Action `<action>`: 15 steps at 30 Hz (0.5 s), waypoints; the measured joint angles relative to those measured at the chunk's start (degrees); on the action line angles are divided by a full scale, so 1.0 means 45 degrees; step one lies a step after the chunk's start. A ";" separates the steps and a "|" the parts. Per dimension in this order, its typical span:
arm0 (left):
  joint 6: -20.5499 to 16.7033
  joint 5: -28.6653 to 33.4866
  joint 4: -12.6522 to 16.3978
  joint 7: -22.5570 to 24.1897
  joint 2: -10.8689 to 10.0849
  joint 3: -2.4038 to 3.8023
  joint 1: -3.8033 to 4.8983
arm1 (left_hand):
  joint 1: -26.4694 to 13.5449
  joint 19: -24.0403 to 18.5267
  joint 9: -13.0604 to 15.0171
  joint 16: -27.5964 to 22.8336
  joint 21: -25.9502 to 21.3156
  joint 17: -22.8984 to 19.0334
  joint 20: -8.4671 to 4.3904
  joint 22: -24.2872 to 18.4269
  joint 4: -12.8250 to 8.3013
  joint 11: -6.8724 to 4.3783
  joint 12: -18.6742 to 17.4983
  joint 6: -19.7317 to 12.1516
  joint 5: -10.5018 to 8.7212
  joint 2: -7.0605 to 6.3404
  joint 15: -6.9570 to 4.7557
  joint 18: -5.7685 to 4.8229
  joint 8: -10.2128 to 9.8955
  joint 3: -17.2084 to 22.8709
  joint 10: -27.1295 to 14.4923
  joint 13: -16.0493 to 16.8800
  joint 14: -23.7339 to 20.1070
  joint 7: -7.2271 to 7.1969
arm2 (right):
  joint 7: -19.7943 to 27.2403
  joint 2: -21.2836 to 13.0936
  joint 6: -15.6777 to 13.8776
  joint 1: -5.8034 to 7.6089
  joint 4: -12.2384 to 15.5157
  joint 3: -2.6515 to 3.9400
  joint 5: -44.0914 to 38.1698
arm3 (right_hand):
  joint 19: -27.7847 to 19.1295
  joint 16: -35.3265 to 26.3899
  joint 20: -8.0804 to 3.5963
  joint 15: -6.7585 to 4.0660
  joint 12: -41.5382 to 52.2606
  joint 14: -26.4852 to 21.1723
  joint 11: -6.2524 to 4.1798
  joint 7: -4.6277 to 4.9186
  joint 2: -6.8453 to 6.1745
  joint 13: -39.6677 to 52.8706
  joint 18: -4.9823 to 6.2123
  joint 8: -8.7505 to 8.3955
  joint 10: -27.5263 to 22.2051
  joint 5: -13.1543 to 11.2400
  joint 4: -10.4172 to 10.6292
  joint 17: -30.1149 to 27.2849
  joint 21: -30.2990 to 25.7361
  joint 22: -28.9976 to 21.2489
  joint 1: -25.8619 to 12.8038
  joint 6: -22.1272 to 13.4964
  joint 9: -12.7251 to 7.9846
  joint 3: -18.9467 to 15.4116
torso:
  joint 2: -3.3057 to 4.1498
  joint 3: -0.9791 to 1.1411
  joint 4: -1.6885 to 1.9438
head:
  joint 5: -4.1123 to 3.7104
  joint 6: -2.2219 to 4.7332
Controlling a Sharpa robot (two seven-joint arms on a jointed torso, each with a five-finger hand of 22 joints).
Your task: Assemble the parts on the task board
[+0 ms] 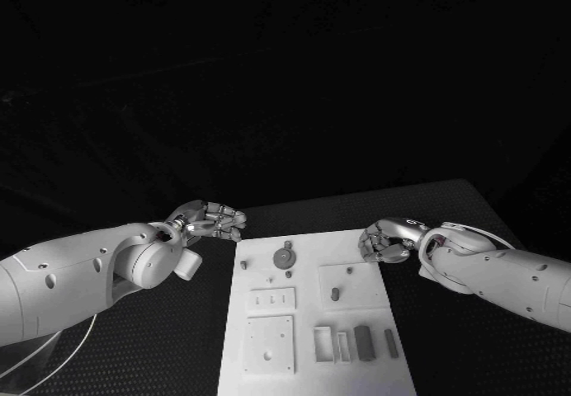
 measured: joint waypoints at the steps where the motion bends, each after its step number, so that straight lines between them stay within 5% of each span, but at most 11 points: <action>1: 0.0002 0.0000 0.0001 0.0000 0.0000 0.0000 0.0000 | 0.0000 0.0000 0.0000 0.0000 0.0000 0.0000 0.0000 0.0000 0.0006 0.0000 0.0000 0.0000 0.0000 0.0000 0.0000 -0.0002 0.0000 -0.0006 0.0000 0.0002 0.0000 0.0000 | -0.0003 0.0005 -0.0008 -0.0001 -0.0010 0.0000 -0.0009 | 0.0001 0.0000 -0.0001 0.0000 0.0000 0.0000 0.0000 0.0000 0.0000 0.0000 -0.0001 0.0000 0.0000 0.0000 0.0000 0.0000 0.0000 0.0000 0.0000 0.0002 0.0006 0.0000 | 0.0000 0.0000 0.0000 | -0.0002 -0.0001; 15: 0.0012 -0.0001 0.0015 -0.0003 -0.0017 -0.0003 -0.0001 | 0.0000 0.0000 -0.0002 0.0000 -0.0051 0.0009 0.0000 -0.0002 0.0035 0.0000 0.0000 0.0000 0.0000 0.0000 0.0000 -0.0076 -0.0002 -0.0034 0.0000 0.0009 0.0000 0.0000 | -0.0036 0.0173 -0.0090 -0.0066 -0.0159 0.0002 -0.0060 | 0.0002 0.0046 0.0004 -0.0031 -0.0001 0.0039 -0.0045 0.0014 0.0051 0.0000 -0.0002 0.0000 0.0046 0.0000 0.0000 -0.0002 0.0049 0.0000 -0.0051 0.0022 0.0008 0.0001 | 0.0000 0.0006 0.0000 | -0.0012 -0.0039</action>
